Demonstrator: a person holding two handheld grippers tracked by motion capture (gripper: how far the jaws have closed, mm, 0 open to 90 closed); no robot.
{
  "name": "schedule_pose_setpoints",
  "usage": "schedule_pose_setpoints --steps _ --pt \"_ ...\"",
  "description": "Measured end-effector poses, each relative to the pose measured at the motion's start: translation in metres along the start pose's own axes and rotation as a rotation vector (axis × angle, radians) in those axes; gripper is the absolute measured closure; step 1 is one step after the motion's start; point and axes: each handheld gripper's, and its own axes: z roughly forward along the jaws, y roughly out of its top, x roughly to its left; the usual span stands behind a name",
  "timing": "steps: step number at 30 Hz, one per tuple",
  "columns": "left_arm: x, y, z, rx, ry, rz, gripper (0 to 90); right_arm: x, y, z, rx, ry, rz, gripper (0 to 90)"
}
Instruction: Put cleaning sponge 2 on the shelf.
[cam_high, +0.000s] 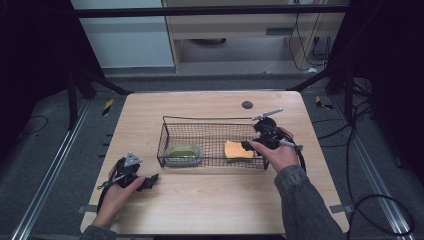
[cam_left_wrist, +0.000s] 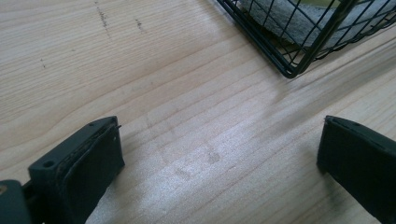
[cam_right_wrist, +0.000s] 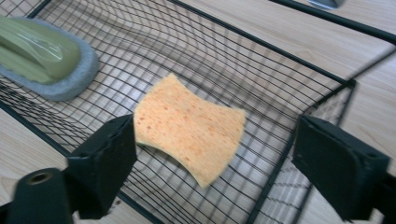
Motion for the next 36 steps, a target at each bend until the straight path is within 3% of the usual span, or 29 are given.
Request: schedule_pose_setpoints --steps 4,7,15,22,26,29,36 --pt "0.000 0.000 0.000 0.000 0.001 -0.001 0.0 -0.013 -0.009 -0.012 -0.030 -0.028 0.013 8.4" --pt "0.000 0.000 0.000 0.000 0.001 -0.001 0.0 -0.021 -0.016 -0.019 -0.021 -0.018 0.035 9.5" --pt "0.000 0.000 0.000 0.000 0.001 -0.002 0.0 -0.044 -0.037 -0.038 -0.037 -0.057 0.075 7.8" --pt "0.000 0.000 0.000 0.000 0.001 -0.002 0.0 -0.066 -0.055 -0.049 -0.063 -0.060 0.110 14.4" --pt "0.000 0.000 0.000 0.000 0.001 -0.003 0.0 -0.073 -0.063 -0.050 -0.087 -0.093 0.117 12.9" --pt "0.000 0.000 0.000 0.000 0.001 -0.002 0.0 -0.078 -0.071 -0.047 -0.129 -0.144 0.081 11.7" --pt "0.000 0.000 0.000 0.000 0.001 -0.002 0.0 -0.096 -0.092 -0.031 -0.126 -0.189 0.131 10.9"
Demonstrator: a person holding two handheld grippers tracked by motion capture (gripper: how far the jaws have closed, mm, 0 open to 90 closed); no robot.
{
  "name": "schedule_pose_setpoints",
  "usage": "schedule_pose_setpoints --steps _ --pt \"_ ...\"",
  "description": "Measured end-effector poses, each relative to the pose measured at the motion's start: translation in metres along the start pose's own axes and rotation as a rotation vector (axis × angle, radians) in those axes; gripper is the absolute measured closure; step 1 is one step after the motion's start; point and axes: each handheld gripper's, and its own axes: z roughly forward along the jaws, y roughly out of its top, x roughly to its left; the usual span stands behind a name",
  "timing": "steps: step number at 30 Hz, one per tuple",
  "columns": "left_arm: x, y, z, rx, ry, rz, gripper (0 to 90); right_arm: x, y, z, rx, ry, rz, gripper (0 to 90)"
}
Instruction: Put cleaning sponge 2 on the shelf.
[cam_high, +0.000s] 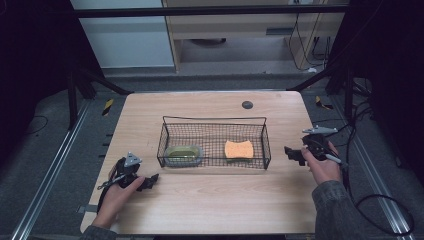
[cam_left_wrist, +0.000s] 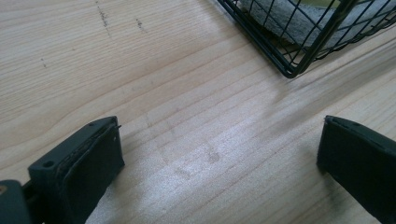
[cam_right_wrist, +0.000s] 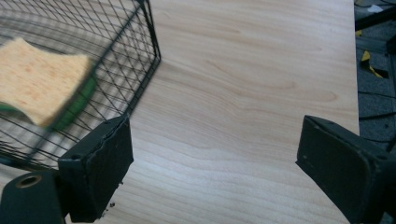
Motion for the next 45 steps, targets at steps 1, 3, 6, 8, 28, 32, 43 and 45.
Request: schedule_pose_setpoints --steps 1,3,6,8,28,32,43,45 --pt "0.000 0.000 0.000 0.000 0.000 0.000 0.0 -0.001 -0.003 0.003 -0.001 -0.006 0.003 11.0" --pt "0.000 0.000 0.000 0.000 0.000 0.000 0.0 -0.004 -0.010 0.008 -0.001 -0.020 0.005 11.2" --pt "0.000 0.000 0.000 0.000 0.000 0.000 0.0 -0.005 -0.019 0.017 -0.003 -0.025 0.023 11.3" --pt "0.000 0.000 0.000 0.000 0.000 0.000 0.0 -0.005 -0.023 0.023 0.007 -0.021 0.032 11.5" --pt "0.000 0.000 0.000 -0.001 -0.001 0.000 0.0 -0.002 -0.018 0.071 -0.041 -0.059 0.085 11.1" --pt "0.000 0.000 0.000 -0.001 -0.002 0.001 0.0 0.003 -0.019 0.080 -0.042 -0.057 0.092 10.8" --pt "0.000 0.000 0.000 -0.001 -0.002 0.002 0.0 0.008 -0.020 0.090 -0.019 -0.092 0.094 7.0" --pt "0.000 0.000 0.000 -0.001 -0.002 0.001 0.0 0.007 -0.021 0.090 -0.015 -0.105 0.105 4.3"
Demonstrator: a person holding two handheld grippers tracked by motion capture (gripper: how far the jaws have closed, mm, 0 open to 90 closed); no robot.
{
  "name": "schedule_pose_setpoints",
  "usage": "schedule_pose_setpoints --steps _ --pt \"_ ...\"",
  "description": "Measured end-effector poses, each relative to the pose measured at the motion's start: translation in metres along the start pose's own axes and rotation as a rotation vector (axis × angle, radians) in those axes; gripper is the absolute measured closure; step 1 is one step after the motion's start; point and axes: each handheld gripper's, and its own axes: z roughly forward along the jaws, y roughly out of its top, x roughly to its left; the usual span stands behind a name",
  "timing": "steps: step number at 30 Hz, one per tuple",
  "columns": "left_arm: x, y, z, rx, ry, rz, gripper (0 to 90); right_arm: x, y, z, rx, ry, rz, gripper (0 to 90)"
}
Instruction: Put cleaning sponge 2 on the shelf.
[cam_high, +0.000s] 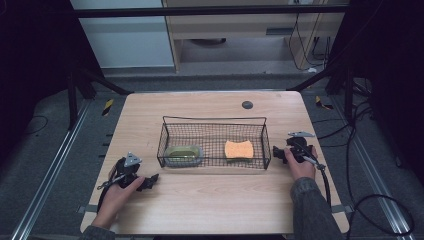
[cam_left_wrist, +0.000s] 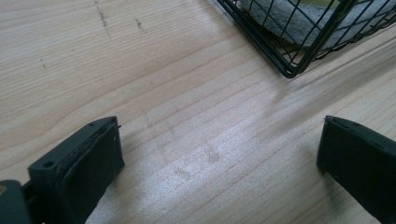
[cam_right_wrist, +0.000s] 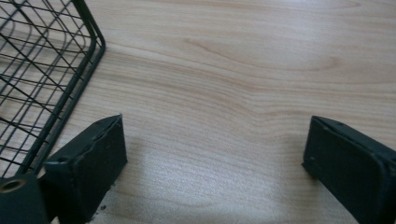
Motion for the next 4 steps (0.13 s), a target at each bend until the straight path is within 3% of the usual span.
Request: schedule_pose_setpoints --steps 4 --pt "-0.0003 -0.0001 -0.0001 0.000 0.001 -0.001 0.0 0.0009 0.0001 0.0004 0.011 -0.022 0.024 1.7"
